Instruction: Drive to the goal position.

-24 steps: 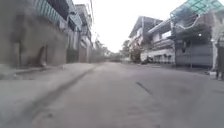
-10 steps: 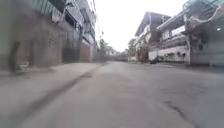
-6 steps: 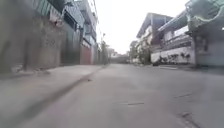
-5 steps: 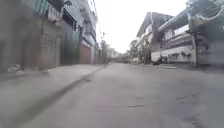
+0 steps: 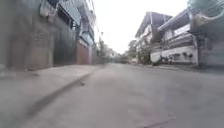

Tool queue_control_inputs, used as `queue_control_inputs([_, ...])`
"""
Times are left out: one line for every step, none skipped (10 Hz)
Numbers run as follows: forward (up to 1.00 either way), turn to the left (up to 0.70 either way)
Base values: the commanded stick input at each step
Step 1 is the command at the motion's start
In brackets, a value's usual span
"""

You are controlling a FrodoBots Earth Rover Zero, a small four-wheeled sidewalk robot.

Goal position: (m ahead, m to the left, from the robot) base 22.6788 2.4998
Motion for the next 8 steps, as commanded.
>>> queue_control_inputs([1.0,0.0])
queue_control_inputs([1.0,0.0])
queue_control_inputs([1.0,0.0])
queue_control_inputs([1.0,0.0])
queue_control_inputs([1.0,0.0])
queue_control_inputs([1.0,0.0])
queue_control_inputs([1.0,0.0])
queue_control_inputs([1.0,0.0])
